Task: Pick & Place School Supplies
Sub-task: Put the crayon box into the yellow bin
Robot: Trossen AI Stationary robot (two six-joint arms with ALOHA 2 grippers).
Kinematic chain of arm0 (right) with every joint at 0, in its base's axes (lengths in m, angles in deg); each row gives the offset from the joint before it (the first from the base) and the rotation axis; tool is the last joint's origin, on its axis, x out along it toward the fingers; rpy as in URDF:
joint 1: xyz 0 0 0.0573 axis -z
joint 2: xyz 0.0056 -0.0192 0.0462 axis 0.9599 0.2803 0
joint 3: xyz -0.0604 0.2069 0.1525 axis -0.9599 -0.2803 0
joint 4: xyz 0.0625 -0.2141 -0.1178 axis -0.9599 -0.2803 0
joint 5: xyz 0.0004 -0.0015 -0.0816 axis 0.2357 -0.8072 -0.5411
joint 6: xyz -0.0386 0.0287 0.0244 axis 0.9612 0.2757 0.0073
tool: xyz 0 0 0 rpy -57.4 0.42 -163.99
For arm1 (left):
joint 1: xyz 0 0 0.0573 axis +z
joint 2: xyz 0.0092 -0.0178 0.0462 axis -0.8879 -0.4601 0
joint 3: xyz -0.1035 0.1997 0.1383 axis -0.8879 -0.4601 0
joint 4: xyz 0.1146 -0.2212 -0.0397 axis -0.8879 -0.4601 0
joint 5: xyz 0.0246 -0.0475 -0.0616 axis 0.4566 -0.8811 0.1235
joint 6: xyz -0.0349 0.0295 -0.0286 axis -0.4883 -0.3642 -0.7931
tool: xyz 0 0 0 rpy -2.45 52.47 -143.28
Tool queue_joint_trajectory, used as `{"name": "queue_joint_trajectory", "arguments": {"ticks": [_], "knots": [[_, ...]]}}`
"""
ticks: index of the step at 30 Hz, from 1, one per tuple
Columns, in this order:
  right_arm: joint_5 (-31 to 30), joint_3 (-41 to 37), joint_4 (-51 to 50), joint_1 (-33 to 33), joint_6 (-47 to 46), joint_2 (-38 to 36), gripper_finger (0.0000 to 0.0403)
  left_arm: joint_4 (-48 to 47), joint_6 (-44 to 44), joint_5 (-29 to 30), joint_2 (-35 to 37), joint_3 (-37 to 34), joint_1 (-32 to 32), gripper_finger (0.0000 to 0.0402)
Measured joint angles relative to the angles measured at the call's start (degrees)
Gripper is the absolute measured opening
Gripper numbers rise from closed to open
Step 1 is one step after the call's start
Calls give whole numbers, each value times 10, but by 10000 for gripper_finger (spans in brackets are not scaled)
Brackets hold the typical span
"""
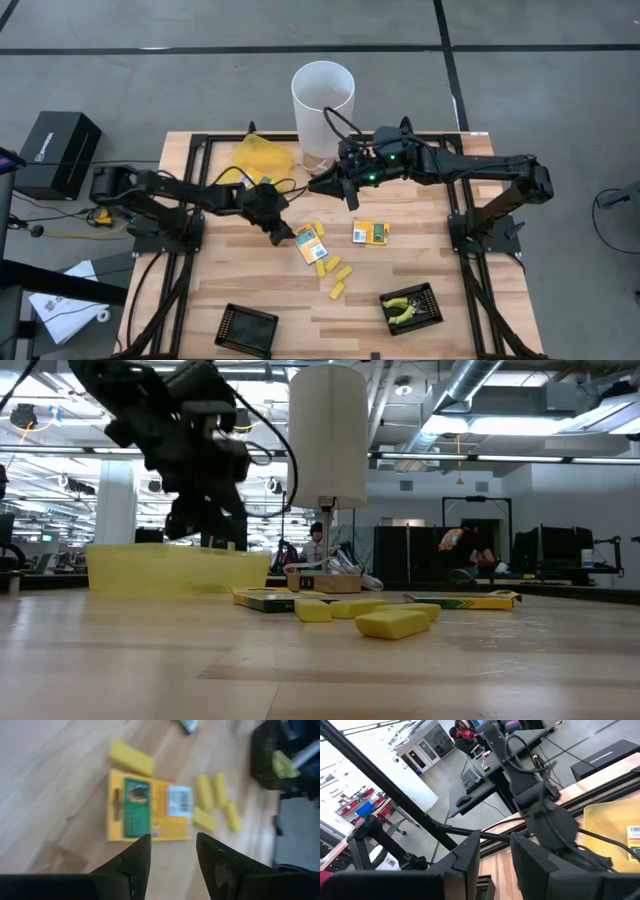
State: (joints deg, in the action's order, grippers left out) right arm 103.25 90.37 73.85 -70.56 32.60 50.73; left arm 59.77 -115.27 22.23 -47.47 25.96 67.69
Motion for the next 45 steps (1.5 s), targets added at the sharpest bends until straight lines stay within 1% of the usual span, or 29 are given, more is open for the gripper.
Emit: {"name": "queue_joint_trajectory", "arguments": {"ticks": [4,10,19,25,28,34,41,45], "knots": [[11,0,0,-2,2,0,102,10,1,29,-22,0,1,148],[26,0,3,-2,4,0,102,8,19,63,-23,0,5,147],[30,0,5,-2,4,0,102,3,26,61,-46,0,17,145],[44,0,5,-2,4,0,102,6,28,41,-69,0,17,145],[45,0,5,-2,4,0,102,8,27,39,-64,0,17,145],[45,0,5,-2,4,0,102,7,31,62,-57,0,20,145],[46,0,6,-2,13,0,102,8,28,50,-77,0,21,145],[57,0,7,-2,13,0,102,12,24,37,-79,0,21,145]]}}
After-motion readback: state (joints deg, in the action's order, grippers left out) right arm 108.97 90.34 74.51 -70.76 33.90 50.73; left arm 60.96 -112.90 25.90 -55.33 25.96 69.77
